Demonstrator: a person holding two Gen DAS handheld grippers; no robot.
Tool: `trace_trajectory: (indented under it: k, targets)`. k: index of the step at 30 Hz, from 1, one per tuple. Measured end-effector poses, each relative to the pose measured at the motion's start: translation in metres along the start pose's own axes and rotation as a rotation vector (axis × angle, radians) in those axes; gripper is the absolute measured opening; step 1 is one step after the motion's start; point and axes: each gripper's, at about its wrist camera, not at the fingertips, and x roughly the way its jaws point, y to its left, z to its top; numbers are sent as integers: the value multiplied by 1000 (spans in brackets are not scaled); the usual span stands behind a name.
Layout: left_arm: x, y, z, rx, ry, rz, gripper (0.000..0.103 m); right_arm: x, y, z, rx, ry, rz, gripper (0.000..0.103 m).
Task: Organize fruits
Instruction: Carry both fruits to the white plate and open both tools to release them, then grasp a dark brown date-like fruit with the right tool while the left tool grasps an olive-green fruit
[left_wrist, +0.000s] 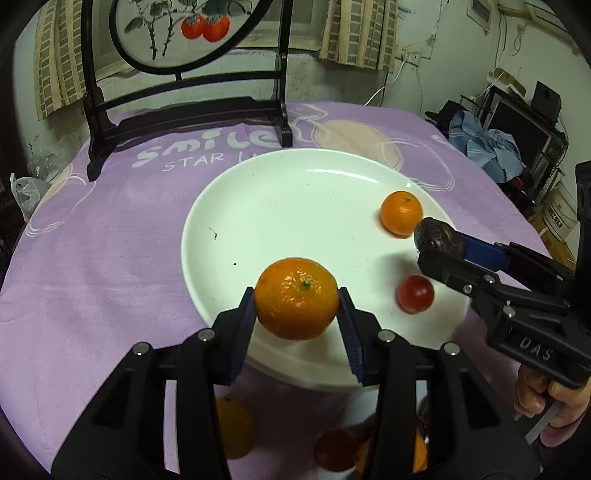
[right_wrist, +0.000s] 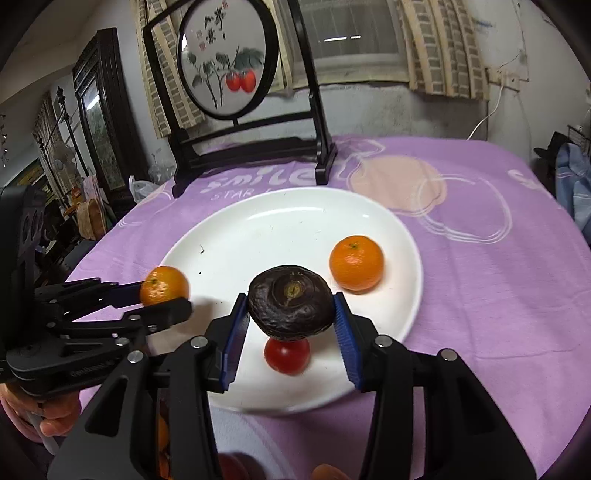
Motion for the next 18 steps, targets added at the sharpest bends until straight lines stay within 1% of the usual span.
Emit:
trace_trajectory:
  k: [3, 5, 6, 7, 8, 11, 14, 15, 17, 18]
  targets:
    - [6, 3, 0, -17, 17, -2, 45, 0, 1, 0, 0, 2, 7, 47]
    - [4, 7, -1, -32, 21, -1, 47, -9, 2, 1, 1, -16, 19, 48]
    - [0, 9, -2, -39, 12, -3, 57, -13, 2, 0, 2, -24, 21, 48]
    - [-9, 12, -3, -47, -13, 0, 64, -19, 2, 0, 2, -35, 25, 49]
    - [-17, 14, -3, -52, -37, 6, 74, -27, 3, -2, 0, -49, 30, 49]
    - [-43, 25, -9, -72, -102, 15, 83, -44, 2, -8, 0, -70, 38, 49]
    - [-59, 39, -21, -114, -128, 34, 91, -55, 4, -17, -9, -64, 47, 49]
    - [-62, 44, -26, -128, -132, 55, 94, -58, 5, -21, -11, -57, 53, 49]
    - [-65, 55, -38, -156, -131, 110, 95, -64, 5, -31, -6, -43, 56, 49]
    - [-66, 59, -43, -162, -126, 128, 97, -67, 6, -36, 2, -33, 59, 52]
